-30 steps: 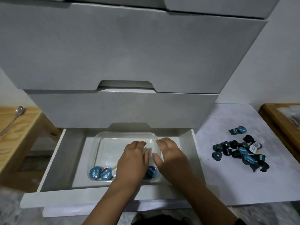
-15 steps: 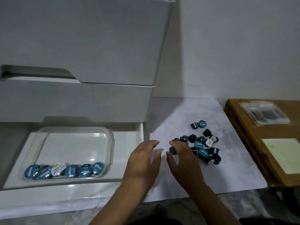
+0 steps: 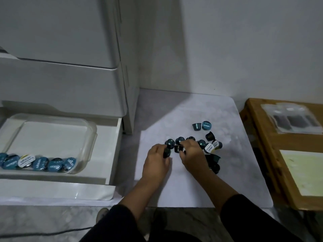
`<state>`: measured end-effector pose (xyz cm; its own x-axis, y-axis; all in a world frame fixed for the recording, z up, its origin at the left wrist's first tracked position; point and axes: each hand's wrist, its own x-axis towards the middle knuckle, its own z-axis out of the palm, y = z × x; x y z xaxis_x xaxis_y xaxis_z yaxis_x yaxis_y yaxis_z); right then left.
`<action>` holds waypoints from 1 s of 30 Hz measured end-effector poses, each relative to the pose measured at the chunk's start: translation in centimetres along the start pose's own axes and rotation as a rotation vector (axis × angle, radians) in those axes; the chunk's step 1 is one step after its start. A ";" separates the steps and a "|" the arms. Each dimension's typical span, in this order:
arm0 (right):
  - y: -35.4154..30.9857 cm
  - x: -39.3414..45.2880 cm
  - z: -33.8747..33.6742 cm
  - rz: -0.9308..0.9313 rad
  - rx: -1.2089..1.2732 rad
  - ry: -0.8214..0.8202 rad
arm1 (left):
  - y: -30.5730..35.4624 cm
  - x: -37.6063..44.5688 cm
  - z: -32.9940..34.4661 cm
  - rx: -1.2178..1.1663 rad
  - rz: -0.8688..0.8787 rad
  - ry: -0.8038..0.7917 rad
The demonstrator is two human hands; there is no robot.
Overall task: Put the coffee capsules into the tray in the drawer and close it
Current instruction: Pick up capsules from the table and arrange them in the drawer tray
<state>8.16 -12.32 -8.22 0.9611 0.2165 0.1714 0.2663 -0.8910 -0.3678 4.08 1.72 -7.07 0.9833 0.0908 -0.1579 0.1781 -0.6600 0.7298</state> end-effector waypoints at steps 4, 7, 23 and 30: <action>1.2 0.4 0.6 -0.063 0.022 -0.028 | -0.7 1.0 1.3 -0.010 -0.036 0.024; 1.4 0.5 0.6 -0.108 0.052 -0.026 | -0.8 1.4 1.5 -0.047 -0.046 0.044; 1.5 0.7 1.3 -0.057 0.276 -0.095 | -2.2 2.0 0.9 -0.166 -0.387 0.231; 1.2 1.5 1.0 -0.003 0.290 -0.151 | -1.4 1.9 0.7 -0.131 -0.221 0.233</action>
<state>9.96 -12.68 -9.28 0.9545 0.2949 0.0436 0.2580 -0.7441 -0.6162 5.64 2.30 -8.86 0.8999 0.3990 -0.1763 0.3763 -0.5056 0.7764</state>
